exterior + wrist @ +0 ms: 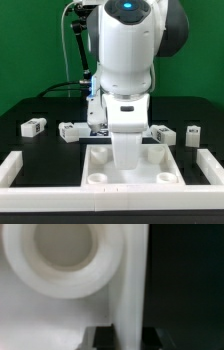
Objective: Assemble square table
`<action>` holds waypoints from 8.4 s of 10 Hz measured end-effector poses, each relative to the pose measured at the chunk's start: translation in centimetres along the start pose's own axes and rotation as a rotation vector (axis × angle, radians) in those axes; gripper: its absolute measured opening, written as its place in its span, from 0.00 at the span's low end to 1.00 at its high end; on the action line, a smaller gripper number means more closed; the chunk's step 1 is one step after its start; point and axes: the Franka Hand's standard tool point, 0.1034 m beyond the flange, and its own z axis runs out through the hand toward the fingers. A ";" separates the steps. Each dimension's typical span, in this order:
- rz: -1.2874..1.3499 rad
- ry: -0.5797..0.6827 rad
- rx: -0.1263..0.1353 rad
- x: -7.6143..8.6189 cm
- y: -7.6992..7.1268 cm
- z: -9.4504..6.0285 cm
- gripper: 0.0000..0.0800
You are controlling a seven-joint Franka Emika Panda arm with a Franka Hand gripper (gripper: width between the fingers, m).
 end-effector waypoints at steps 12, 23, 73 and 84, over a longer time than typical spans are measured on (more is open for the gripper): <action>-0.003 0.033 0.032 4.8 0.3 0.5 0.13; 0.005 0.022 0.017 5.5 0.4 -0.5 0.80; 1.630 -0.340 0.613 18.2 -8.6 3.4 0.36; 1.622 -0.302 0.597 14.7 -8.4 -4.9 0.36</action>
Offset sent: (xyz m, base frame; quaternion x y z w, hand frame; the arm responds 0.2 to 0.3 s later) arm 0.0284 0.0362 -0.0105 -0.0118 0.0352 0.0034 0.9993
